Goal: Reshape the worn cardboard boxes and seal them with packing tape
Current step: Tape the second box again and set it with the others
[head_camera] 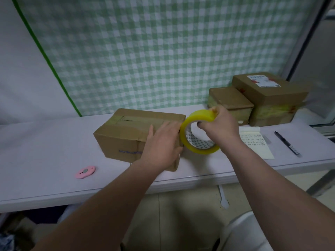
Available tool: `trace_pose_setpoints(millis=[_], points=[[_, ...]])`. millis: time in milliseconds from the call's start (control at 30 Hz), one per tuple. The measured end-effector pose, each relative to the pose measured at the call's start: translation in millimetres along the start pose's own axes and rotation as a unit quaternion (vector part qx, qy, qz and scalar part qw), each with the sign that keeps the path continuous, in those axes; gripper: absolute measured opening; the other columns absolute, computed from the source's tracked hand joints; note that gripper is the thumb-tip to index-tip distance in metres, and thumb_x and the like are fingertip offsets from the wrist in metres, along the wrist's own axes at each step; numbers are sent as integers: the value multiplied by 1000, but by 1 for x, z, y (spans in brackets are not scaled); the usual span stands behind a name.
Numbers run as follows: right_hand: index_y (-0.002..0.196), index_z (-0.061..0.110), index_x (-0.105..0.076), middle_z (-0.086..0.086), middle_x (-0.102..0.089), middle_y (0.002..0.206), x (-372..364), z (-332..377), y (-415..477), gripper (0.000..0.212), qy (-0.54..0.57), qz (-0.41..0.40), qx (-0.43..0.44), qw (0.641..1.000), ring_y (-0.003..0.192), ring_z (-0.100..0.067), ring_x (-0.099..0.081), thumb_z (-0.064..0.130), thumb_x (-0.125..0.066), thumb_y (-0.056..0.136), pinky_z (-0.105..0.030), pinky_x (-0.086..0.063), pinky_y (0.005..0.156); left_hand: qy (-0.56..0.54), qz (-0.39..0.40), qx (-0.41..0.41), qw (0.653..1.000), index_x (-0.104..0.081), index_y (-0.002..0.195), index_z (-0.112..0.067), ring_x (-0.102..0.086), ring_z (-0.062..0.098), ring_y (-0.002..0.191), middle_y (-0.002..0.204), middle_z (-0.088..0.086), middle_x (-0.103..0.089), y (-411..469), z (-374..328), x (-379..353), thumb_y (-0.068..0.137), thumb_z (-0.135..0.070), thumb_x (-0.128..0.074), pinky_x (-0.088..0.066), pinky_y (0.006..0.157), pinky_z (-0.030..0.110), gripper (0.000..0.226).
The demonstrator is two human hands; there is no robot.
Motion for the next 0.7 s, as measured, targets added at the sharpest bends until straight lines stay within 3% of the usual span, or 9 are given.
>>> trace_pose_setpoints(millis=[100,167,233,333,400,433,500,600,700], points=[[98,31,-52,4,-59,90,10,24,-4,40,81,14,8,997,83,-22,-60,15,-74,68,-36,-51,71,2,-117,10,993,-45,133,-24,-44,18,124,125,-4,-55,-13,-3,10,85,-30,-65,-14,115,49,53],[101,29,-54,4,-56,91,19,45,-9,42,139,35,9,990,79,-19,-57,10,-72,67,-32,-46,63,15,-189,20,982,-52,123,-15,-51,27,112,113,3,-59,-20,0,19,80,-30,-70,-27,110,52,48],[107,27,-56,1,-57,99,29,68,-13,45,191,60,9,980,82,-17,-55,9,-71,69,-28,-41,58,36,-233,4,972,-52,118,-12,-51,30,111,117,8,-57,-26,6,27,69,-39,-77,-34,103,57,62],[110,24,-59,-4,-62,109,40,101,-17,50,205,65,32,976,92,-18,-60,13,-77,65,-31,-50,66,97,-170,13,981,-31,133,-23,-25,29,137,149,12,-22,-37,8,41,51,-66,-76,-15,111,61,103],[109,22,-60,-4,-63,109,41,120,-21,54,202,62,43,977,95,-19,-63,16,-81,60,-34,-54,76,134,-116,43,983,-10,140,-29,0,29,144,153,6,12,-40,10,51,51,-77,-69,-4,114,57,117],[108,21,-60,-4,-63,108,40,128,-23,54,205,63,45,976,96,-20,-63,18,-83,59,-34,-54,76,142,-109,51,983,-5,141,-28,5,30,145,150,4,20,-41,11,55,52,-78,-67,-3,114,55,119],[107,20,-60,-3,-63,107,39,142,-26,54,210,64,51,974,97,-20,-61,20,-85,59,-33,-52,75,121,-121,51,984,-10,142,-25,-2,32,143,151,8,14,-42,13,64,55,-71,-71,-12,116,50,116],[111,17,-60,-3,-63,109,38,158,-31,62,233,69,65,968,98,-19,-62,32,-89,59,-33,-52,74,10,-176,30,984,-29,137,-20,-21,34,135,147,13,-13,-40,20,80,54,-51,-77,-32,109,44,101],[119,12,-61,-4,-65,112,41,170,-32,68,294,89,53,950,98,-19,-63,43,-85,64,-31,-52,71,-73,-190,19,979,-35,130,-21,-30,28,129,140,5,-22,-34,29,104,48,-57,-72,-37,105,38,96]])
Point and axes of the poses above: each hand's wrist, its own y-axis towards the middle knuckle, its own x-axis out of the back of the hand, z = x × y, the point moved 1 cm from there along y, towards the middle knuckle
